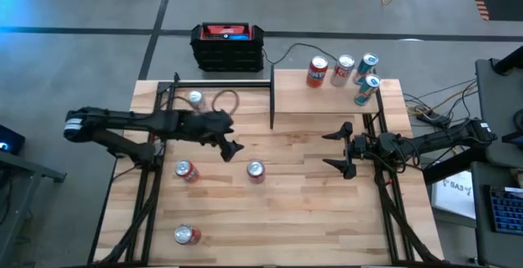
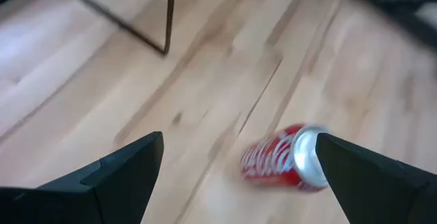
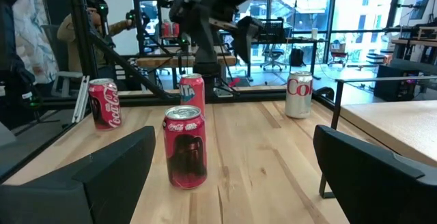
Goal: Place canned beverage on shelf
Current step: Put the top red white soda can on the shelf
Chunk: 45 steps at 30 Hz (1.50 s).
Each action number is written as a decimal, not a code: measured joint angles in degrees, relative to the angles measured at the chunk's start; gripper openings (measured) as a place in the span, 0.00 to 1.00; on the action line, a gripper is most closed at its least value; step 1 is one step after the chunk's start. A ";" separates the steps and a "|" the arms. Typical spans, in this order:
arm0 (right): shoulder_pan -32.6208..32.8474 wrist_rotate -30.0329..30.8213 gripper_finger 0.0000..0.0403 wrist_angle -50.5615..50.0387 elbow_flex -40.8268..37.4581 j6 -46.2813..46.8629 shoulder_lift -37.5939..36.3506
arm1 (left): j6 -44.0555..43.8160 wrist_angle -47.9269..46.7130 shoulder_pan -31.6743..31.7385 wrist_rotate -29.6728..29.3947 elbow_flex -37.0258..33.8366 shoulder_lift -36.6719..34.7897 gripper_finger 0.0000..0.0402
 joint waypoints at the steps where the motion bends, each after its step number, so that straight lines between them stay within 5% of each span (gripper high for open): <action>1: 0.02 -0.02 0.95 -0.02 0.00 0.00 0.00 | 0.00 -2.57 0.00 0.11 1.93 1.82 0.92; 14: 0.01 -0.02 0.95 -0.01 0.00 0.00 0.02 | 0.87 -17.54 -0.22 0.71 21.43 17.60 0.92; 18: 0.00 0.00 0.95 -0.02 0.00 0.00 0.02 | 2.24 -21.20 -0.20 2.81 23.33 20.39 0.92; 26: 0.01 -0.02 0.95 -0.02 0.00 0.00 0.02 | 6.79 -22.60 -0.24 16.87 24.32 27.04 0.92; 45: 0.00 -0.02 0.95 -0.02 0.00 0.00 0.02 | 5.23 -26.20 -1.09 13.54 24.29 24.09 0.92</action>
